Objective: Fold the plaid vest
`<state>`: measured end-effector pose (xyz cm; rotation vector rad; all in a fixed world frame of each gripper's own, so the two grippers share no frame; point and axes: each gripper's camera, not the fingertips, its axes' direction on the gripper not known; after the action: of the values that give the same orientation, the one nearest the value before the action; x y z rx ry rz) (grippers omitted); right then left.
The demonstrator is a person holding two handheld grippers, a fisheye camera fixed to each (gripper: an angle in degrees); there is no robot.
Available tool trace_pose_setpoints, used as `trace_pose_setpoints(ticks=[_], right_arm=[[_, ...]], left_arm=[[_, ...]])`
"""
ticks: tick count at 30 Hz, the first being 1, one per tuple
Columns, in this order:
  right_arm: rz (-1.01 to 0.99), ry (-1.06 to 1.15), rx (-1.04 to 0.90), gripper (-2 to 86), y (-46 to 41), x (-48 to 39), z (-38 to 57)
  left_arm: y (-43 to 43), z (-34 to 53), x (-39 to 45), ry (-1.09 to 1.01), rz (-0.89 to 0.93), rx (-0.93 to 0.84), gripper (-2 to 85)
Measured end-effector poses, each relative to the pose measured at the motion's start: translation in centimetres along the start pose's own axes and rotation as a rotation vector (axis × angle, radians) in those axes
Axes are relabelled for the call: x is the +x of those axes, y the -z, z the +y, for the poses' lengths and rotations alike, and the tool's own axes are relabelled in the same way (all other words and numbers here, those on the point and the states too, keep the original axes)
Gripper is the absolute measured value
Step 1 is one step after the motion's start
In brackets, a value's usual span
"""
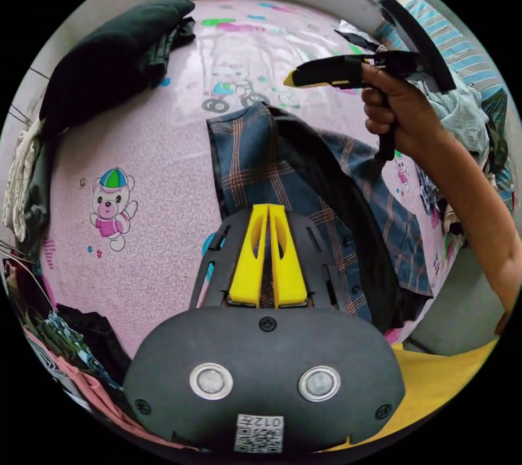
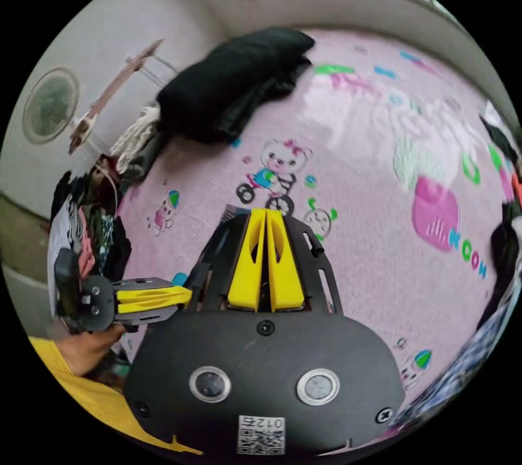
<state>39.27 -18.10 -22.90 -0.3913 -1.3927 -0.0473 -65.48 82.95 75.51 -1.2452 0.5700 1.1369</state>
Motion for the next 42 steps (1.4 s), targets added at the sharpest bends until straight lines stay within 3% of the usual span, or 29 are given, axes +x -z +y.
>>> trace_pose_setpoints(ticks=[1, 4, 6, 10, 18, 21, 26, 32, 37, 42], right_arm=[[-0.011, 0.103, 0.051, 0.5, 0.8, -2.0, 0.2], [0.043, 0.248, -0.168, 0.3, -3.0, -6.0, -0.6], [0.104, 0.247, -0.234, 0.1, -5.5, -7.3, -0.5], [0.135, 0.264, -0.300, 0.0, -8.9, -9.2, -0.1], [0.209, 0.475, -0.153, 0.0, -9.6, -13.4, 3.5], [0.266, 0.407, -0.167, 0.0, -7.0, -13.1, 5.2], [-0.029, 0.290, -0.138, 0.4, 2.6, -11.3, 15.6], [0.022, 0.227, -0.288, 0.3, 0.3, -13.1, 27.8], [0.155, 0.213, -0.270, 0.0, -1.3, -14.1, 30.2], [0.134, 0.135, -0.305, 0.0, -1.6, -14.4, 31.6]], left_arm=[[0.0, -0.3, 0.1, -0.004, 0.010, 0.007, 0.4], [-2.9, -2.3, 0.9, 0.000, 0.024, -0.083, 0.4], [-5.4, -2.8, 1.3, 0.013, 0.011, -0.158, 0.4], [-5.6, -2.4, 1.0, 0.035, 0.010, -0.125, 0.3], [-6.9, -1.7, -1.2, 0.077, 0.110, -0.100, 0.2], [-5.7, -0.3, -1.8, 0.096, 0.097, -0.116, 0.3], [-2.7, 6.5, -2.4, 0.098, 0.009, -0.092, 0.3], [-6.4, 10.6, -3.4, 0.156, -0.065, -0.199, 0.4], [-7.5, 10.8, -4.4, 0.183, -0.059, -0.200, 0.3], [-8.3, 11.3, -5.5, 0.245, -0.070, -0.213, 0.3]])
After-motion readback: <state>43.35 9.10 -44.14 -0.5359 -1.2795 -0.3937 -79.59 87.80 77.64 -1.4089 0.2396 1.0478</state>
